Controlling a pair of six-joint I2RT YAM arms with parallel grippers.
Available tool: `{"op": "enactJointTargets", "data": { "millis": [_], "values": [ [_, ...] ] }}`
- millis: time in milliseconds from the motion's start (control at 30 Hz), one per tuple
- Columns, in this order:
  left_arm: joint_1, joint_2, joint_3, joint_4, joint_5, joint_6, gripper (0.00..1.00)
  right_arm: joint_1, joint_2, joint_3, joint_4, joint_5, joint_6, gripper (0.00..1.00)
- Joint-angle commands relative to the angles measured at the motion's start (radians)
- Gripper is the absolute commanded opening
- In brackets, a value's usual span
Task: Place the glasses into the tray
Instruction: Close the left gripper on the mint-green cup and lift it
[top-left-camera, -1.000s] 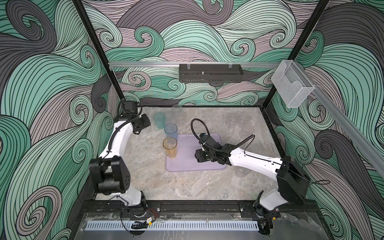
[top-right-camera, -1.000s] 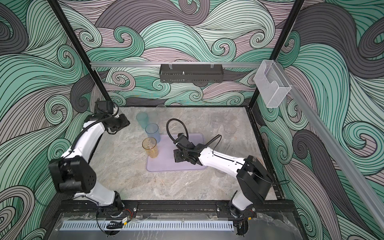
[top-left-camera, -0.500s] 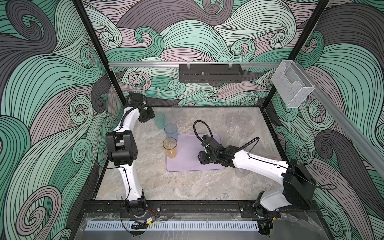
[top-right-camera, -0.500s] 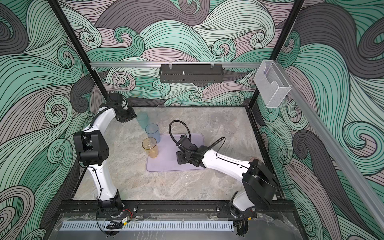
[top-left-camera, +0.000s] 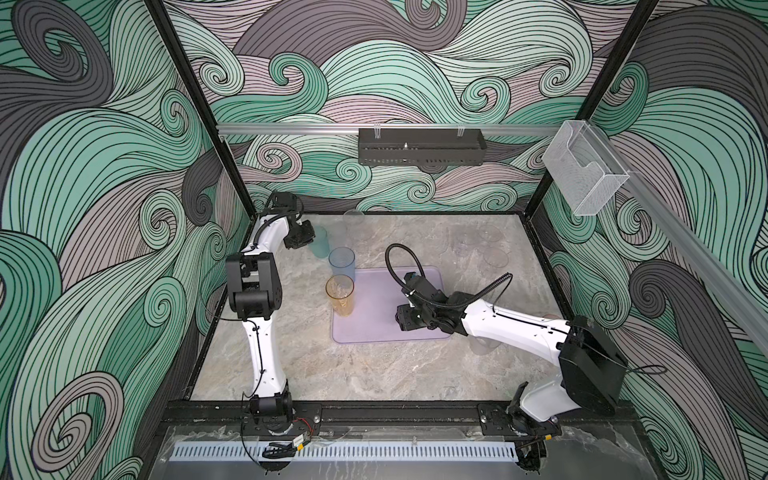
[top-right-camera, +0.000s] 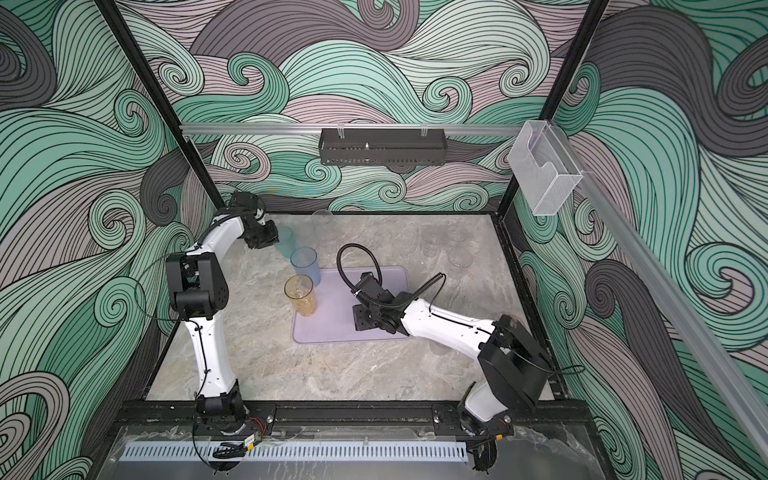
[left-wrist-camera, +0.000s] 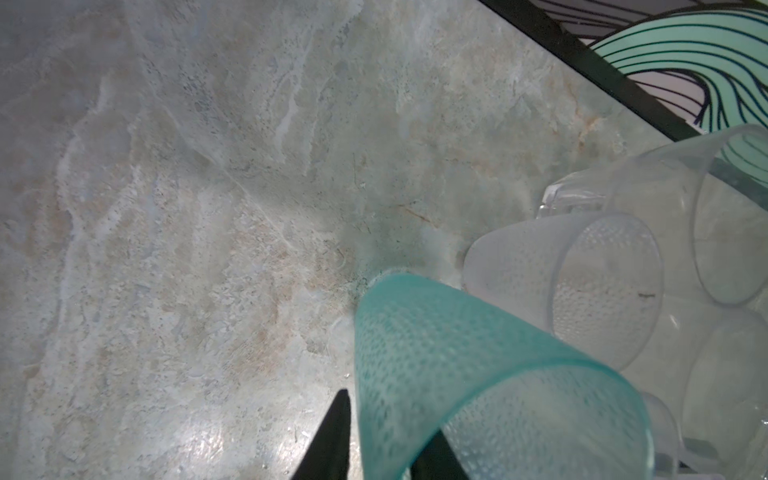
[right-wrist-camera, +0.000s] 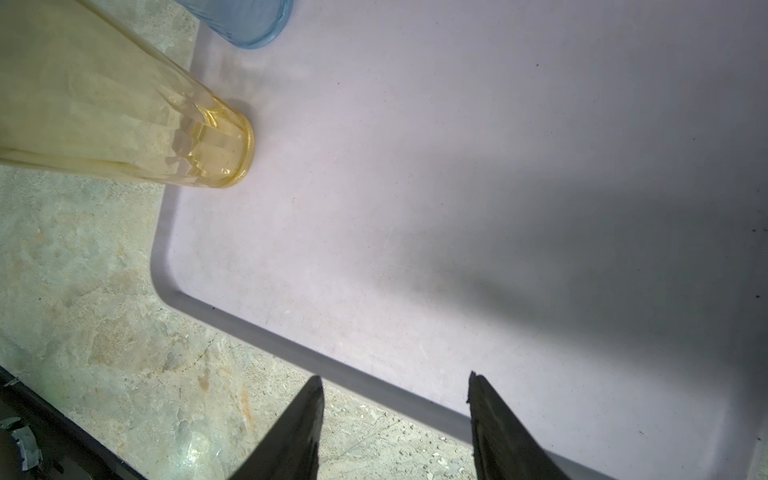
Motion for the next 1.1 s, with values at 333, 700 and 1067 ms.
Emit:
{"op": "enactJointTargets", "data": {
  "millis": [333, 700, 1067],
  "values": [
    [-0.004, -0.139, -0.029, -0.190, -0.139, -0.042, 0.00, -0.001, 0.015, 0.004, -0.023, 0.038, 0.008, 0.56],
    [-0.007, -0.647, -0.278, -0.362, -0.336, 0.034, 0.00, 0.003, 0.003, 0.018, -0.018, 0.030, 0.010, 0.56],
    [-0.050, -0.991, -0.536, -0.508, -0.237, 0.026, 0.00, 0.024, -0.005, 0.071, -0.057, 0.061, 0.003, 0.56]
  ]
}}
